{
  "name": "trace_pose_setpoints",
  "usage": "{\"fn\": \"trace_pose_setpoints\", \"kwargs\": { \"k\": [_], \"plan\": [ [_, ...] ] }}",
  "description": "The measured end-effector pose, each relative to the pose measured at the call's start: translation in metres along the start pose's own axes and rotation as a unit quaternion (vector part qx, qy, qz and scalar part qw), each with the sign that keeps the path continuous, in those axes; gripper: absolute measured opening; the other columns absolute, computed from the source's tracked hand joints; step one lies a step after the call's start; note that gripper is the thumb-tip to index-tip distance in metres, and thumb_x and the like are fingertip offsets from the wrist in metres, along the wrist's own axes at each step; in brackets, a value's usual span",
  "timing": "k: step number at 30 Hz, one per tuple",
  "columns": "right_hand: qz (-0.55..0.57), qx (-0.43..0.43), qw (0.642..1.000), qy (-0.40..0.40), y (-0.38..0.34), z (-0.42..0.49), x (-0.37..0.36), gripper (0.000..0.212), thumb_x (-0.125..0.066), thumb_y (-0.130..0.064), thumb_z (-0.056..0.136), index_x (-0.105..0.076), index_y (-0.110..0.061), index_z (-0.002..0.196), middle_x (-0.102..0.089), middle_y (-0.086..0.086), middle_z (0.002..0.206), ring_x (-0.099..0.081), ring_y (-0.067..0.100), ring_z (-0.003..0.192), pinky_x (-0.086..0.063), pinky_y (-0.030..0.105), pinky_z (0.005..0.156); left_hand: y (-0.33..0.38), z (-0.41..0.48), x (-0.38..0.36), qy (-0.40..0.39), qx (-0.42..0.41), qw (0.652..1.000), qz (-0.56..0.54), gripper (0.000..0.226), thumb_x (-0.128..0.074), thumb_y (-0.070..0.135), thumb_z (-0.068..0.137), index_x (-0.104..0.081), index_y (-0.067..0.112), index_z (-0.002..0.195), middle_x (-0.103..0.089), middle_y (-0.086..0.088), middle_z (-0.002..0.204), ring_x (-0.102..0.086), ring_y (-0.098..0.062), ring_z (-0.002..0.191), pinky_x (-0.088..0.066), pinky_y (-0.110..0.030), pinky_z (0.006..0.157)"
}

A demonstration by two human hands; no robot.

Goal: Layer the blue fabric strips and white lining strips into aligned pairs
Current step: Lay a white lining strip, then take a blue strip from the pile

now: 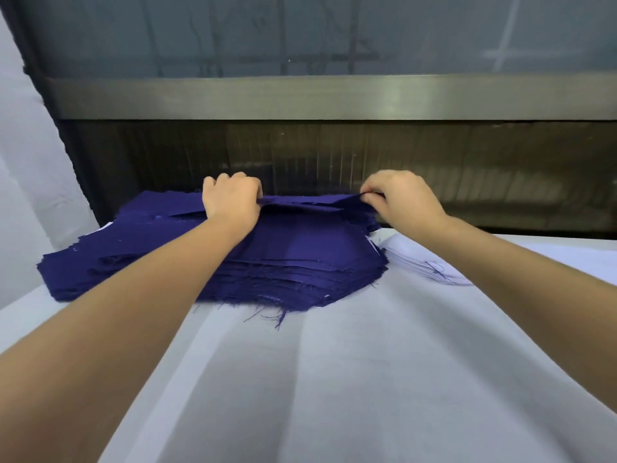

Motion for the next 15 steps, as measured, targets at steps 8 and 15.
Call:
{"fn": "trace_pose_setpoints", "kwargs": {
  "k": [8, 15],
  "plan": [
    [0.005, 0.006, 1.0, -0.031, 0.032, -0.09, 0.03, 0.014, -0.055, -0.004, 0.091, -0.068, 0.001, 0.094, -0.067, 0.014, 0.097, -0.061, 0.034, 0.089, -0.048, 0.038, 0.08, 0.037, -0.038, 0.016, 0.071, -0.144, 0.986, -0.031, 0.022, -0.046, 0.034, 0.096, -0.063, 0.025, 0.108, -0.063, 0.003, 0.105, -0.052, -0.022, 0.098, -0.022, -0.031, 0.085],
    [0.012, -0.041, 0.998, -0.051, 0.073, -0.16, 0.051, 0.013, -0.056, -0.008, 0.092, -0.068, -0.007, 0.091, -0.067, 0.004, 0.09, -0.061, 0.025, 0.08, -0.038, 0.026, 0.071, 0.096, -0.095, 0.026, 0.112, -0.31, 0.943, -0.039, 0.014, -0.064, 0.025, 0.087, -0.07, 0.012, 0.087, -0.066, -0.005, 0.083, -0.059, -0.029, 0.079, -0.024, -0.035, 0.082]
  ]
}}
Point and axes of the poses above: each hand's wrist, its own z-axis towards the middle knuckle, its own x-axis out of the back of the hand, y = z × x, the point moved 8 cm from there along z, towards the middle knuckle
